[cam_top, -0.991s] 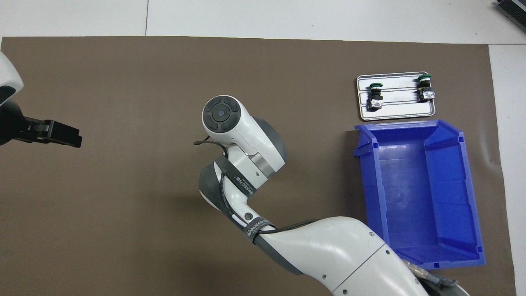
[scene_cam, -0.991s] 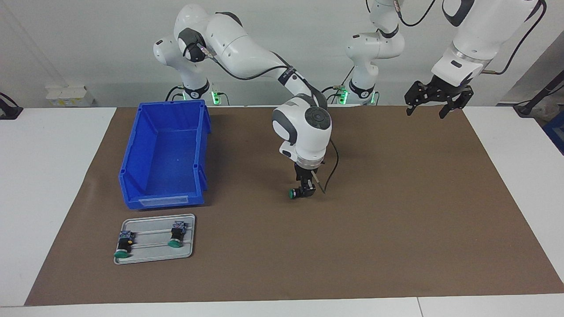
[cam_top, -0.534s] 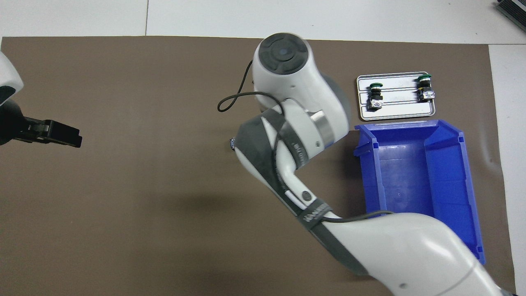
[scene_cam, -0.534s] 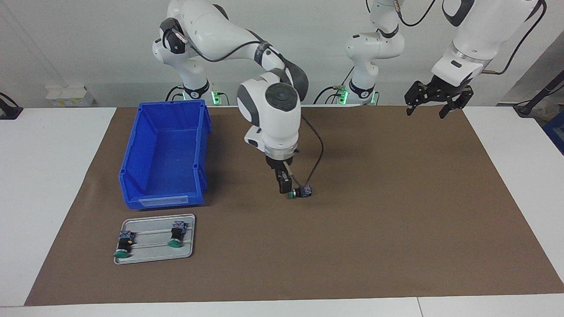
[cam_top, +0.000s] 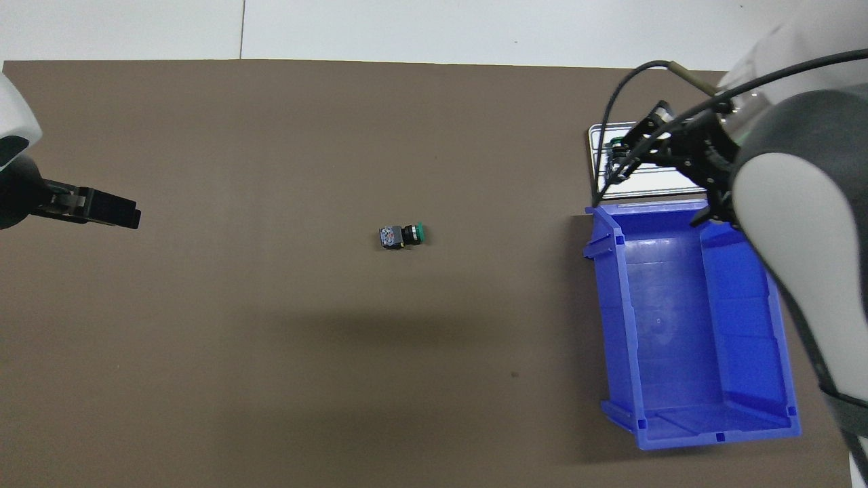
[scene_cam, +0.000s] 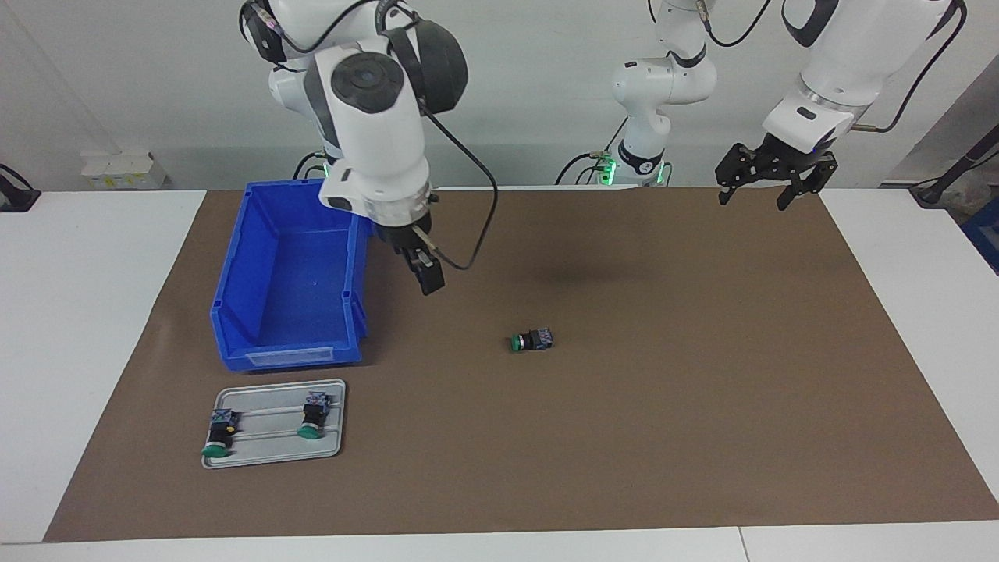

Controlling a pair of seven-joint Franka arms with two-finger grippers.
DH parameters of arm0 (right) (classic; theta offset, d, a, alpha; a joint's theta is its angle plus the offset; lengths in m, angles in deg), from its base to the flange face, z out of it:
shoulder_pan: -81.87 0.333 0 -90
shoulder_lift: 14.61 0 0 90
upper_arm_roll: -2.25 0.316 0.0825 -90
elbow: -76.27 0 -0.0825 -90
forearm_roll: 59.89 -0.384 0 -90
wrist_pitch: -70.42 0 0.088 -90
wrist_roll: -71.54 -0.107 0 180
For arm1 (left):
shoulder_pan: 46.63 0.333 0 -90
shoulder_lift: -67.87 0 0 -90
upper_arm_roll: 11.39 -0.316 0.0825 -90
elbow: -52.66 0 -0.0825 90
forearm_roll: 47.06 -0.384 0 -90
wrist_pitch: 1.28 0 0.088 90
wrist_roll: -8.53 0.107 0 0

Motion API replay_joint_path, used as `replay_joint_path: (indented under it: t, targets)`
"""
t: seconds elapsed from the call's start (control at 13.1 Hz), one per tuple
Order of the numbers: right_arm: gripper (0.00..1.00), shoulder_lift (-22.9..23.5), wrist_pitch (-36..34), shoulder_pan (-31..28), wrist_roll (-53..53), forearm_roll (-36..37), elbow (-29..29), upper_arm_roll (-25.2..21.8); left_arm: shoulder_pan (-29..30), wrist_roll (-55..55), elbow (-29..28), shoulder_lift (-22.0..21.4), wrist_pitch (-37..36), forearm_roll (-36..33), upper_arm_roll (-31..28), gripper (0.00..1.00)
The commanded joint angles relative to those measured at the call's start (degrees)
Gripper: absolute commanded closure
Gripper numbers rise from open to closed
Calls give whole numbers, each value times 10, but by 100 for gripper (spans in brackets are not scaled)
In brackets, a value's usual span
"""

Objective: Place and press button with both arms
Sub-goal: 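Withdraw the right gripper while the left gripper advances toward the button, then reach the left gripper to the button and grasp it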

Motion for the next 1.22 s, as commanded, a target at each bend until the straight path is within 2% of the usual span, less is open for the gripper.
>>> replay_joint_path:
  t: [0.0,0.23,0.46,0.61,0.69,0.92,1.14]
  targets:
    - [5,-72,2,-52,150,-16,97,8,-41,60,-30,-15,49,2,2,0]
    - [5,-112,43,-87,265,-15,174,7,-63,190,-47,-16,68,58,2,3]
    - [5,-145,143,-116,356,-12,258,7,-96,328,-54,-10,85,71,2,4]
    - [4,-147,183,-115,408,1,267,6,-112,406,-66,-5,110,77,2,5]
    - [4,-147,189,-111,409,13,267,7,-124,428,-69,5,121,78,2,5]
    - [4,-149,203,-92,414,51,277,7,-189,427,-69,86,195,77,1,6]
    - [4,-163,225,-93,437,52,307,7,-222,425,-74,118,250,55,-1,5]
